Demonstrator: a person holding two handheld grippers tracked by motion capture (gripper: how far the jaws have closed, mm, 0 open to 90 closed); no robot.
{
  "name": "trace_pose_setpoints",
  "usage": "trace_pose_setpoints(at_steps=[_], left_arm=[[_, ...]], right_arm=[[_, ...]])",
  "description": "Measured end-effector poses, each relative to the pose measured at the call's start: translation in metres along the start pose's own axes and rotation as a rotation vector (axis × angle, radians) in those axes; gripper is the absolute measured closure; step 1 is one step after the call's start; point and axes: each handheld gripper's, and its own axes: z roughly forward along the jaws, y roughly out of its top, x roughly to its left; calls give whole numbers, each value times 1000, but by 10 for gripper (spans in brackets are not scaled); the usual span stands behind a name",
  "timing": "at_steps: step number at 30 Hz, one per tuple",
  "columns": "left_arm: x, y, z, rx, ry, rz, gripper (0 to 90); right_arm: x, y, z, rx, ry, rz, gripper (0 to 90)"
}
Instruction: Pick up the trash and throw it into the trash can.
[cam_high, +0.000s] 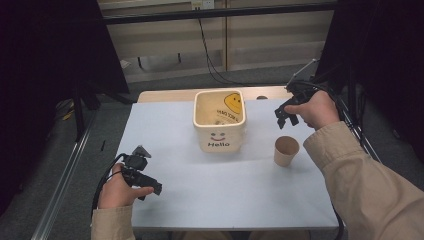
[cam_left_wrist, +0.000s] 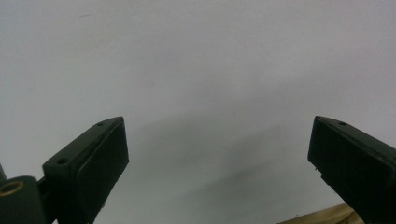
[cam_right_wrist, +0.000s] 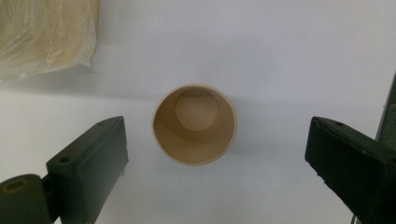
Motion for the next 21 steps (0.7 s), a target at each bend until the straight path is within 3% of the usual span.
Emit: trace_pose_setpoints(at_steps=[3,12,13,16,21], left_arm=[[-1,0,-1,-5,0,0,49],[-1,0,-2,-11,-5,-7,52],[1,0,-2,-8,-2,12,52],[0,-1,-2,-15,-3,-12,52],[0,0,-2,-14,-10,-8,52]], right_arm=[[-2,-1,5,5,-13,-14,57],[-4,-2,26,-1,1,6,61],[-4,-2,27,-2,7,10,62],[-3,-3,33,1,-6,3,64],[0,-3,41,6,5,12,64]])
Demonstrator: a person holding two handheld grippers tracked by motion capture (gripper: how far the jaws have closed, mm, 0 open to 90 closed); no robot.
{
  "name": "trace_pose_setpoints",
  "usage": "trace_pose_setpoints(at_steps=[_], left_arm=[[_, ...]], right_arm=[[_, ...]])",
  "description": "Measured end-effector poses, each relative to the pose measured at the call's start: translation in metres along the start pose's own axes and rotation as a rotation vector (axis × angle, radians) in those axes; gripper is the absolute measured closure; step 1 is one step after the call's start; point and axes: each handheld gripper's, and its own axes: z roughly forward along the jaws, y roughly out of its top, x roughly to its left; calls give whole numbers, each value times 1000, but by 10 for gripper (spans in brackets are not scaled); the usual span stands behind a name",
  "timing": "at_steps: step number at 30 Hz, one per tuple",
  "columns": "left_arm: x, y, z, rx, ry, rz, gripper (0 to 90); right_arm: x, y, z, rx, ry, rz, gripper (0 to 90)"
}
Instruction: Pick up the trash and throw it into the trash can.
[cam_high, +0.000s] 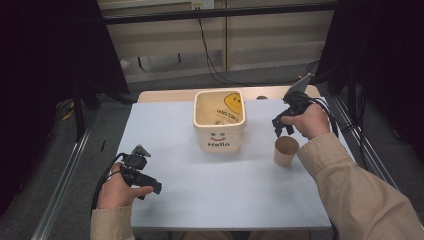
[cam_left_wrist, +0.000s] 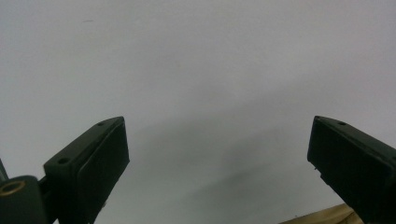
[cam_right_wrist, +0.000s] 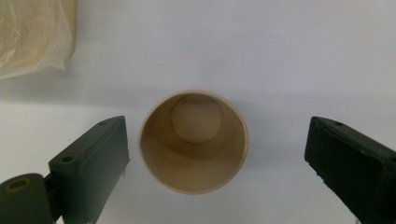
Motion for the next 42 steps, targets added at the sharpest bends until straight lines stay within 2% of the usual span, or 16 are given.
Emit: trace_pose_setpoints(at_steps=[7,8,10,11,12,13,14,19,20,22,24,26,29,33,35,42], left_arm=[[1,0,-1,-3,10,16,52],[0,0,0,-6,8,3,52],[0,0,-1,-11,10,4,52],[0,0,-1,-7,10,13,52],[0,0,-1,-14,11,3,52],[1,0,-2,-15,17,16,52],[0,0,-2,-13,14,7,52],[0,-1,-2,-12,9,5,53],[1,-1,-3,-12,9,5,53],[1,-1,-3,-16,11,4,53],[0,-1,-3,-12,13,6,54],[0,-1,-3,-11,16,5,54],[0,-1,-3,-9,20,14,54],[1,-1,-3,-14,13,10,54],[0,-1,-3,-18,15,10,54],[1,-1,-4,-18,8,3,55]], right_arm=[[1,-3,10,13,-5,7,64],[2,-4,12,2,3,11,64],[3,-5,15,18,-13,10,63],[2,-6,18,5,0,12,64],[3,-7,20,5,5,10,66],[3,-7,22,4,10,16,67],[3,-8,23,7,12,10,68],[5,-11,30,1,6,5,71],[6,-11,30,15,-6,12,71],[5,-12,33,-8,11,13,76],[5,-12,35,2,12,22,67],[8,-13,37,-4,20,29,91],[9,-14,39,4,9,-5,120],[11,-15,41,34,20,9,141],[11,-15,41,52,6,10,163],[9,-14,40,58,19,21,205]])
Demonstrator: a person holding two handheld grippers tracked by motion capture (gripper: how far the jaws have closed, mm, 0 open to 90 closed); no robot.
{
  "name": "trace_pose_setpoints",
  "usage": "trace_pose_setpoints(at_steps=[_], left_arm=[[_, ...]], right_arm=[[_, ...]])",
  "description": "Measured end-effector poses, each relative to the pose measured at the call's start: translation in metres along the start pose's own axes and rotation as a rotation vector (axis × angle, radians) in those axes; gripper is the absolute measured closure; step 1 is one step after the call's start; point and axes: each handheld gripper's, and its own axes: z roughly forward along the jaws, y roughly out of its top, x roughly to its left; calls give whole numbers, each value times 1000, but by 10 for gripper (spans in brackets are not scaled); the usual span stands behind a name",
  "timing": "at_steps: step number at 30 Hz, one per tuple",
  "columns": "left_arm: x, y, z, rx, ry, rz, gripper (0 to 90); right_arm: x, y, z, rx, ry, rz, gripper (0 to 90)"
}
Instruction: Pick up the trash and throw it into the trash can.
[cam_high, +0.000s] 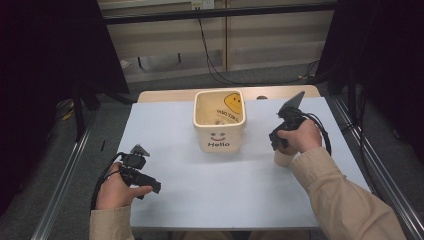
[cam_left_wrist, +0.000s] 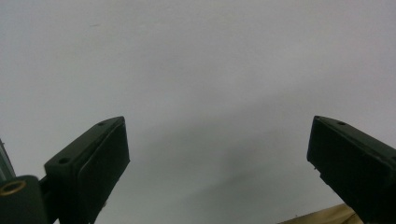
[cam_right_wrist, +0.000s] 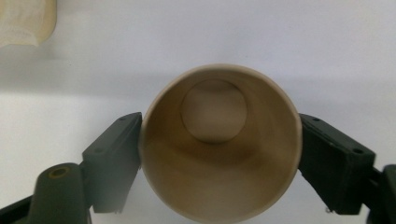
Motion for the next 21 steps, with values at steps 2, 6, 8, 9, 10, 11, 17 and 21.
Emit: trace_pose_setpoints(at_steps=[2,6,8,9,10,11,17,21], left_arm=[[0,0,0,1,2,2,54],[0,1,0,-2,7,8,55],[0,1,1,-4,7,4,55],[0,1,1,-2,9,9,55],[0,1,1,-2,9,10,55],[0,1,1,-3,8,10,55],[0,0,1,-5,6,5,55],[1,0,0,-5,3,4,56]], right_arm=[[-2,0,-1,-32,9,-1,219],[-3,2,-11,-35,17,3,228],[-3,3,-18,-44,18,-3,228],[-3,3,-22,-47,4,-18,227],[-2,4,-26,-54,12,-15,227],[0,4,-30,-59,34,-2,227],[1,7,-56,-80,51,-38,231],[2,10,-74,-71,31,-50,231]])
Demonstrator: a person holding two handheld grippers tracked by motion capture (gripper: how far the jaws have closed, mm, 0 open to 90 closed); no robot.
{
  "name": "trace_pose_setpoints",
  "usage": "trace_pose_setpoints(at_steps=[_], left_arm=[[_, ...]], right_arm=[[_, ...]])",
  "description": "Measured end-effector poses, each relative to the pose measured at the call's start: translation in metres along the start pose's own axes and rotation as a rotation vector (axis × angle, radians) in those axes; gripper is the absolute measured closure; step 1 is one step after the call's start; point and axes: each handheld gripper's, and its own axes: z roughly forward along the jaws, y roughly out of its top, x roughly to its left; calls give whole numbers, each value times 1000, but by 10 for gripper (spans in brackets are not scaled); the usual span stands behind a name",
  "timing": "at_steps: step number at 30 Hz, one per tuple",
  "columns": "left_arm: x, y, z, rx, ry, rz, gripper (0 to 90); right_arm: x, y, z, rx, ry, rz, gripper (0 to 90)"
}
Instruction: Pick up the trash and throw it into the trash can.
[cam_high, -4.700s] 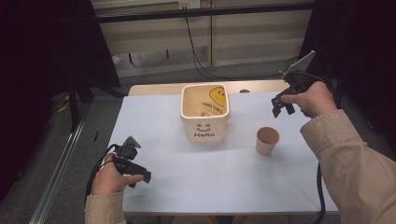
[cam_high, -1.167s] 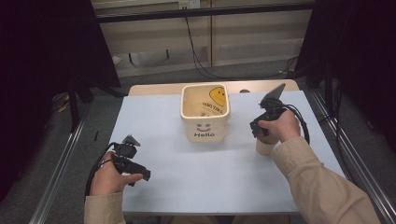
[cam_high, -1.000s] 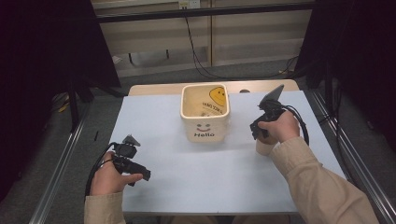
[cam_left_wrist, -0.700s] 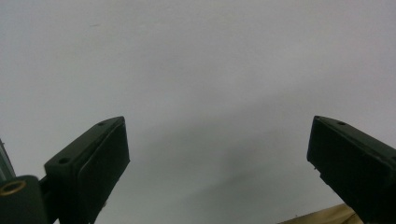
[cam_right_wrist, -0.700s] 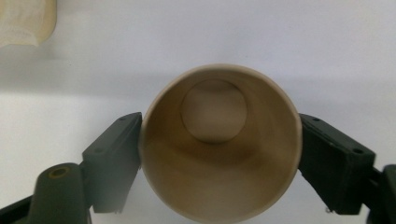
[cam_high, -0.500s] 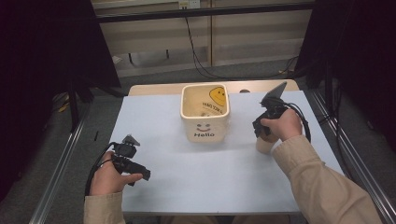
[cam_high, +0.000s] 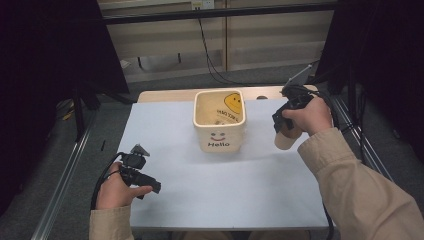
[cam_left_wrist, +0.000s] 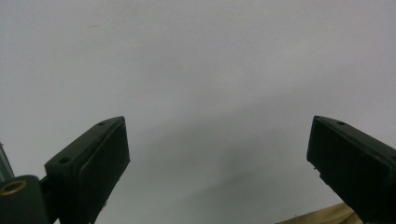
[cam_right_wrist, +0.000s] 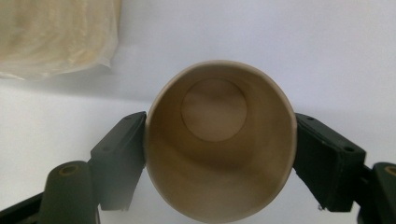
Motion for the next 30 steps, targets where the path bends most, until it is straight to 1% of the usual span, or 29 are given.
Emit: trace_pose_setpoints(at_steps=[1,2,3,4,5,6,7,8,10,11,13,14,15,16,17,18,19,20,21,22,23,24,25,27,28,29,30], left_arm=[[0,0,0,2,1,-1,56],[0,0,0,2,3,2,56],[0,0,-1,5,4,8,56],[-1,0,-1,5,-8,-1,56],[-1,0,-1,4,-6,1,56],[0,0,-1,4,-4,4,56],[0,0,-1,6,-1,13,56],[0,0,-1,6,-7,2,56],[0,0,-1,8,-6,3,56],[0,0,-1,-1,-8,0,56],[1,0,-1,-6,-5,2,56],[1,-1,-1,-5,-4,3,56],[1,-1,-1,-5,-7,4,56],[1,-1,-1,-4,-3,9,56],[1,-1,-1,1,-7,8,56],[1,-1,-1,3,-12,8,56],[1,-1,-1,-4,-7,11,56],[1,-1,-2,-1,-11,3,56],[1,-1,-2,-1,-11,2,56],[1,-2,-2,-7,-17,-1,56],[2,-2,-2,-8,-14,2,56],[2,-2,-2,-9,-16,3,56],[2,-2,-2,-8,-14,6,56],[2,-1,-2,-3,-14,12,56],[1,-1,-2,-4,-8,14,56],[1,-1,-2,-3,-14,15,56],[1,-1,-2,-2,-15,22,56]], right_arm=[[0,1,-4,-9,6,11,231],[0,2,-8,-18,13,8,231],[0,2,-11,-13,11,4,232],[0,4,-16,-6,-2,-8,233],[1,5,-21,-8,-2,5,233],[0,6,-24,-9,-2,-5,233],[0,7,-28,-6,-17,-12,233],[1,8,-31,-3,-16,-15,233],[3,10,-38,7,-19,-7,234],[3,11,-40,-1,-22,-21,233],[4,13,-45,8,-12,-19,234],[5,14,-46,13,-25,-19,234],[5,15,-49,9,-24,-19,235],[6,17,-51,17,-22,-16,235],[6,18,-53,10,-22,-19,235],[7,20,-55,18,-36,-21,235],[7,21,-57,18,-37,-27,235],[8,22,-60,15,-26,-22,235],[9,23,-63,29,-32,-28,235],[9,25,-65,15,-27,-26,235],[10,26,-68,23,-35,-34,235],[12,27,-70,19,-27,-29,235],[12,28,-72,18,-38,-42,235],[16,31,-78,19,-40,-40,235],[16,32,-80,16,-33,-45,235],[18,34,-83,14,-34,-48,235],[19,35,-86,23,-37,-49,235]])
